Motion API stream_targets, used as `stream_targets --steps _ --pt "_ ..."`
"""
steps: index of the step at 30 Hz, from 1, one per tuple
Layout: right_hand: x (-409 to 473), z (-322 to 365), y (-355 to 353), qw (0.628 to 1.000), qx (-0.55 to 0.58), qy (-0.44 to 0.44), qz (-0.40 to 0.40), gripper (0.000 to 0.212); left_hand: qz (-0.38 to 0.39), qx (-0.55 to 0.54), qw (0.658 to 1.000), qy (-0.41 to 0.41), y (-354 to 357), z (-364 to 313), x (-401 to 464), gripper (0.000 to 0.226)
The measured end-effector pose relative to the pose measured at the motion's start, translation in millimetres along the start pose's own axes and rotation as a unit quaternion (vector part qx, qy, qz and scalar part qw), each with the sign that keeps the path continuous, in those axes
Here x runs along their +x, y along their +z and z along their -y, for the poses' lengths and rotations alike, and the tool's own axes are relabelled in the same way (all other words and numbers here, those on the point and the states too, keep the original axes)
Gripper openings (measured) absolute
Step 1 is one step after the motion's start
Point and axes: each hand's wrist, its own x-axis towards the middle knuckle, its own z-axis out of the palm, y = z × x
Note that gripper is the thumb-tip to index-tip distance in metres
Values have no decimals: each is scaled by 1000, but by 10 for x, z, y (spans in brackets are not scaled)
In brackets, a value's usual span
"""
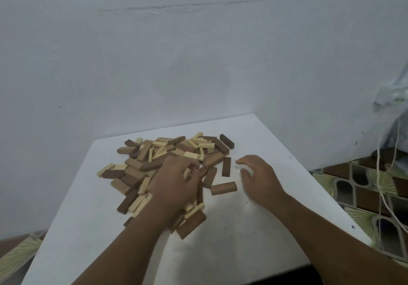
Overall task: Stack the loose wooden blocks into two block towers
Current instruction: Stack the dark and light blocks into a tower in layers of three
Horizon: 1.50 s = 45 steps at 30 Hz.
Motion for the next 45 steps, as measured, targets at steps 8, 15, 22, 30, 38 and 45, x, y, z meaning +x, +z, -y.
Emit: stream_targets --steps 8,15,22,30,38,45 --pt "642 -255 120 980 -165 -63 89 52 165 130 977 18 544 -255 565 41" --pt "736 -484 104 967 -232 -87 54 39 176 176 968 26 853 -357 796 33" --pt "815 -608 22 980 -163 -90 73 55 196 141 967 77 964 -477 804 27" --pt "666 -705 -85 982 -143 -112 59 38 187 98 975 64 891 -468 756 26" --pt "401 -734 -189 985 -123 -121 10 25 170 51 984 20 822 -462 693 38" --pt "413 -712 -155 991 -81 -104 -14 18 176 125 976 39 823 -310 678 36"
